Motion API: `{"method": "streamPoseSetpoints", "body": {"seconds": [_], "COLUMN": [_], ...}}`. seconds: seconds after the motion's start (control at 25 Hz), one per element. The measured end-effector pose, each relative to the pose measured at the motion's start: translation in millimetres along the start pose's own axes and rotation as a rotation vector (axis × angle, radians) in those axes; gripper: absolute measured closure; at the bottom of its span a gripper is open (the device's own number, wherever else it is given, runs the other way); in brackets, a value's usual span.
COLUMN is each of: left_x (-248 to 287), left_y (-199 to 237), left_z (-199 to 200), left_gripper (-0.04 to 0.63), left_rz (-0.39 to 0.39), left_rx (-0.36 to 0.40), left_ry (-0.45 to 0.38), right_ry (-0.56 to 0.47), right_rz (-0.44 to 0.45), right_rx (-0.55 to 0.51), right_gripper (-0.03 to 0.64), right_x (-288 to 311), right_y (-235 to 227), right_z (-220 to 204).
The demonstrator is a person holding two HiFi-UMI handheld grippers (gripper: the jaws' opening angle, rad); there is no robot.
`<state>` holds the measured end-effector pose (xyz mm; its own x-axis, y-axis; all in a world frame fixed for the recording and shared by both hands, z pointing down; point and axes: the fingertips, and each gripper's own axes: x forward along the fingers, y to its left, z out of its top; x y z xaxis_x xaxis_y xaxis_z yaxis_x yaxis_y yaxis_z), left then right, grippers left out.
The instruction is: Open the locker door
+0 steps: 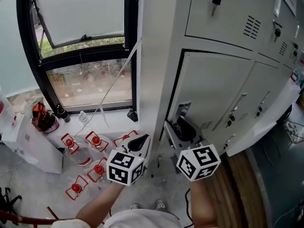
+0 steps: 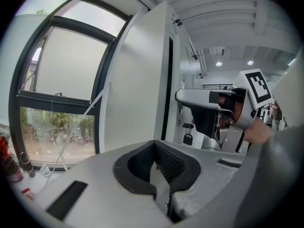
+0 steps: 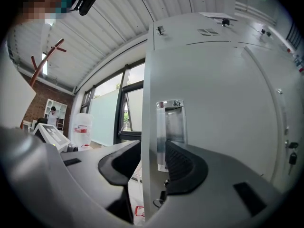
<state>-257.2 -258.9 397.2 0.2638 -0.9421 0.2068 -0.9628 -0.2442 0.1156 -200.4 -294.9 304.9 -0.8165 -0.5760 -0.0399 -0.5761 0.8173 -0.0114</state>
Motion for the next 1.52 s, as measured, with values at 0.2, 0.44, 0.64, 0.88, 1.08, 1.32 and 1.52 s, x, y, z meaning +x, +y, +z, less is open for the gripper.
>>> {"method": "streamPoseSetpoints", "body": {"seconds": [0.2, 0.44, 0.64, 0.88, 1.08, 1.32, 1.52], "left_x": [1, 2, 5, 9, 13, 21, 28], "left_y": [-11, -27, -41, -54, -66, -89, -115], "left_z": [-4, -6, -11, -21, -25, -20, -9], "left_gripper": [0.589, 0.589, 0.589, 0.589, 0.589, 0.589, 0.589], "left_rz": [-0.050, -0.119, -0.173, -0.228, -0.269, -0.302, -0.324], "left_rx": [0.005, 0.013, 0.009, -0.010, -0.021, -0.003, 0.011], "left_ry": [0.007, 0.008, 0.012, 0.023, 0.030, 0.027, 0.012], "right_ry": [-0.004, -0.001, -0.009, -0.019, -0.012, -0.015, -0.018], "right_rz": [-0.019, -0.053, -0.068, -0.069, -0.101, -0.118, -0.111], "right_rx": [0.002, -0.014, -0.021, -0.010, -0.010, -0.013, -0.009], "right_gripper": [0.460, 0.459, 0.457, 0.442, 0.442, 0.442, 0.449], "right_x": [-16, -36, -52, -71, -90, -113, -134], "right_y": [3, 6, 6, 6, 3, -3, -11], "right_z": [0, 1, 2, 4, 4, 4, 5]}}
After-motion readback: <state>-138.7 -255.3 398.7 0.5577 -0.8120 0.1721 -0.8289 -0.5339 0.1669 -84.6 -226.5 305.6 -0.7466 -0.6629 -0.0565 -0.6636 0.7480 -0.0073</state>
